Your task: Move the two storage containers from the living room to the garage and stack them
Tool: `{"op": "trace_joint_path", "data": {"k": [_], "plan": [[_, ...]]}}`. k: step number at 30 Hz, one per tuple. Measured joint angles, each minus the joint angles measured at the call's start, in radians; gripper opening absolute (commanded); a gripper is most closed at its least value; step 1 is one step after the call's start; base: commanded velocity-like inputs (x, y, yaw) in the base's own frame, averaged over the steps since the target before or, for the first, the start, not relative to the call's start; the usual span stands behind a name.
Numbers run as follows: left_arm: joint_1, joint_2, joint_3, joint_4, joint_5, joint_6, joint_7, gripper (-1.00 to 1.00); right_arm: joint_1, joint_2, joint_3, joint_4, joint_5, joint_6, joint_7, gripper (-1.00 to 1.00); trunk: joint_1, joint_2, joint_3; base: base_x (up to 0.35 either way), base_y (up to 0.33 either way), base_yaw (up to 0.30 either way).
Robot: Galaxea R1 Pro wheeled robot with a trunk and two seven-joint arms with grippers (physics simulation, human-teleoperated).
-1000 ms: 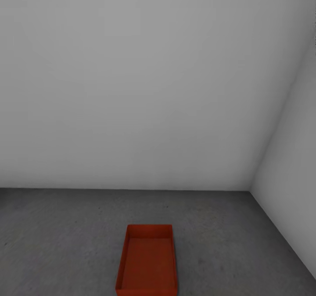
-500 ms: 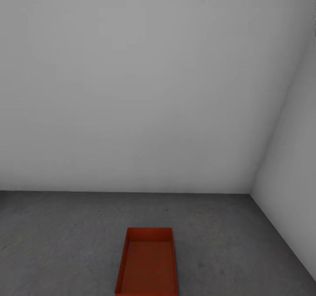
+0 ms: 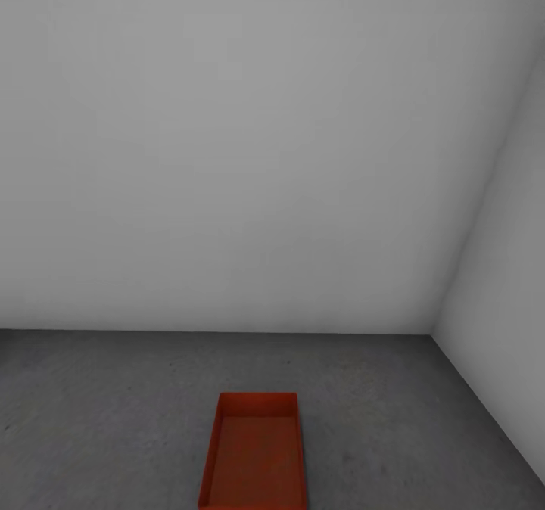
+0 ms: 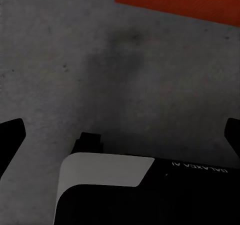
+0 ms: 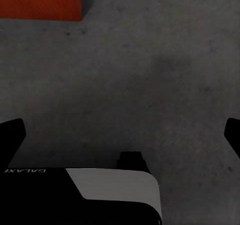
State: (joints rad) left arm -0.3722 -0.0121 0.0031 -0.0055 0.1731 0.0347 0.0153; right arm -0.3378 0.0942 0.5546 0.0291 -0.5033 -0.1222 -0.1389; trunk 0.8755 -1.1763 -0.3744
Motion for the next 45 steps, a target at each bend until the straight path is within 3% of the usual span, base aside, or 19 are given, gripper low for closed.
{"op": "trace_joint_path", "data": {"k": [7,20,33,45], "plan": [[0.0,0.0,-0.001,0.0,0.0,0.0,0.0,1.0,0.0,0.0,0.0,0.0,0.0,-0.001,0.0,1.0,0.0,0.0,0.0,0.0,0.0,-0.035],[0.0,0.0,-0.001,0.0,-0.002,0.0,0.0,1.0,0.0,0.0,0.0,0.0,0.0,-0.002,-0.001,1.0,0.0,0.0,0.0,0.0,0.0,-0.214],[0.0,0.0,-0.001,0.0,-0.002,0.0,0.0,1.0,0.0,-0.002,0.0,0.0,-0.008,-0.002,0.0,1.0,0.0,0.0,0.0,0.0,0.0,-0.021],[0.0,0.0,-0.001,0.0,-0.002,0.0,0.0,1.0,0.0,-0.002,0.0,0.0,-0.008,-0.003,-0.001,1.0,0.0,0.0,0.0,0.0,0.0,-0.228]]}}
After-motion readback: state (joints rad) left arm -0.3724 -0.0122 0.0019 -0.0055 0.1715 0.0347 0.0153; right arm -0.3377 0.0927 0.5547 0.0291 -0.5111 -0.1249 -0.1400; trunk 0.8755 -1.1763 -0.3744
